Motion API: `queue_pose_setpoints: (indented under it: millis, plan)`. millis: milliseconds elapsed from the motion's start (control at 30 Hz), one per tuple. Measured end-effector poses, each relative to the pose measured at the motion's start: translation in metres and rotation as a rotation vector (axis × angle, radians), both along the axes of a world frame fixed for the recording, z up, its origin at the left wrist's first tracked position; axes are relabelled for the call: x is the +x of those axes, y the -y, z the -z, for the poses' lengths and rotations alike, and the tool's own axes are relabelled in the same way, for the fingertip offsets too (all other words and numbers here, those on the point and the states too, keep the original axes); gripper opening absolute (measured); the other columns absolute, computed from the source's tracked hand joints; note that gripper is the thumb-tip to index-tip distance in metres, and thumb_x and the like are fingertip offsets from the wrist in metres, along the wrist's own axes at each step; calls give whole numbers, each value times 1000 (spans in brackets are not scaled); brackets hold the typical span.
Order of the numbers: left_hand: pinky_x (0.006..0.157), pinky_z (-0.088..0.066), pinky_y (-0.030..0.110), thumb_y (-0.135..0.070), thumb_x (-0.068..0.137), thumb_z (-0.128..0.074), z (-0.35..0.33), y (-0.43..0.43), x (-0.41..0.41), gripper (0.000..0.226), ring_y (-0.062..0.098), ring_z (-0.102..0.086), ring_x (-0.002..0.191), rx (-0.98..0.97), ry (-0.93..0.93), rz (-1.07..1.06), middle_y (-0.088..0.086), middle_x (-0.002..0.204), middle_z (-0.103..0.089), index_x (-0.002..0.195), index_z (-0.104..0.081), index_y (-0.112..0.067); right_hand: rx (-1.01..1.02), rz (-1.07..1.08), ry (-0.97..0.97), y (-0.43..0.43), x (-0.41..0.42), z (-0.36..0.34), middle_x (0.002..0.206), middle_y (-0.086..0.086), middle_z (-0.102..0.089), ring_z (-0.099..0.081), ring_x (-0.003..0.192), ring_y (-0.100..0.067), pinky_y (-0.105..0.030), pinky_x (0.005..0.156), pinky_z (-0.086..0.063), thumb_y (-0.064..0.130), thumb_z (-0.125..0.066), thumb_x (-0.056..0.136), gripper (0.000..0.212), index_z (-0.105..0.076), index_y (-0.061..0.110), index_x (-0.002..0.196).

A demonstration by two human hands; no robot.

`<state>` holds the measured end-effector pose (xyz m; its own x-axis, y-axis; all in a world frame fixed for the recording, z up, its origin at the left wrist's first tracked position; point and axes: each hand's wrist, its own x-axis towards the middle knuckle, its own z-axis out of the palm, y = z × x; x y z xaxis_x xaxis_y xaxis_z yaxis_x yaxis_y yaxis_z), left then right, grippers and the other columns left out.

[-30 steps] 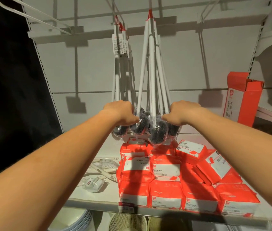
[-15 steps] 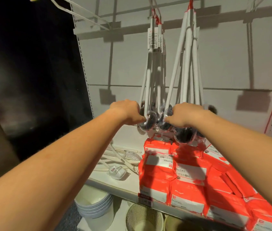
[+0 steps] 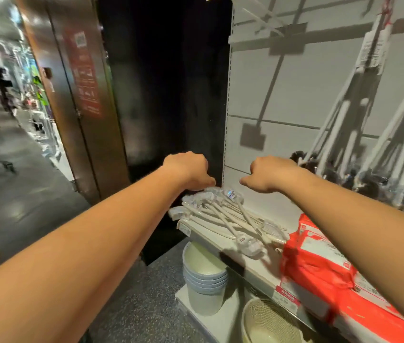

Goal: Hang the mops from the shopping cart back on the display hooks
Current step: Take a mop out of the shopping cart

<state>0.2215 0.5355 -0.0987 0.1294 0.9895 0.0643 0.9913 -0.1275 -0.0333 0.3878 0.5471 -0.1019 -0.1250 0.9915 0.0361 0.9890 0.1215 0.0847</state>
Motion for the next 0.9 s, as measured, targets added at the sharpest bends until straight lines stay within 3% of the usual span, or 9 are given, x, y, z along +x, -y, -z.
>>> queue_pose_setpoints:
  millis: [67,200,367,500,733,900]
  plan:
    - [72,-43,33,-51,92,-51,3,11,-42,35,19,-58,89,-16,4,-65,-1,98,-63,106,-63,-22,-8,-61,-14,0,-44,4,90,-1,-52,-54,90,-24,-35,79,-48,51,-41,93,45,-58,16,115]
    - [83,-50,37,-53,91,-50,9,40,-132,37,21,-60,94,-56,2,-174,-2,97,-62,108,-63,-22,-43,-218,-38,10,-137,11,112,-4,-61,-56,97,-25,-34,77,-44,51,-44,93,45,-58,18,121]
    - [70,-41,33,-54,91,-47,21,84,-241,33,19,-57,88,-76,-30,-311,-3,92,-58,98,-60,-24,-82,-399,-42,36,-254,18,112,-4,-61,-57,97,-24,-37,78,-43,52,-42,94,45,-59,17,117]
    - [72,-41,33,-52,91,-49,30,123,-318,32,22,-54,88,-117,-10,-443,-1,93,-56,99,-60,-23,-91,-506,-49,56,-339,31,112,-3,-61,-57,97,-25,-35,76,-43,55,-42,93,48,-59,18,118]
    - [73,-41,31,-53,85,-53,51,189,-431,41,28,-59,102,-113,-16,-657,4,111,-63,108,-64,-22,-128,-702,-7,97,-462,42,130,-8,-57,-56,114,-30,-39,91,-47,53,-40,94,54,-54,15,130]
    - [70,-42,33,-54,88,-51,61,223,-482,39,25,-59,91,-143,1,-764,2,102,-63,104,-64,-22,-128,-833,7,116,-532,49,122,-8,-59,-57,106,-29,-35,78,-43,49,-41,96,46,-57,14,121]
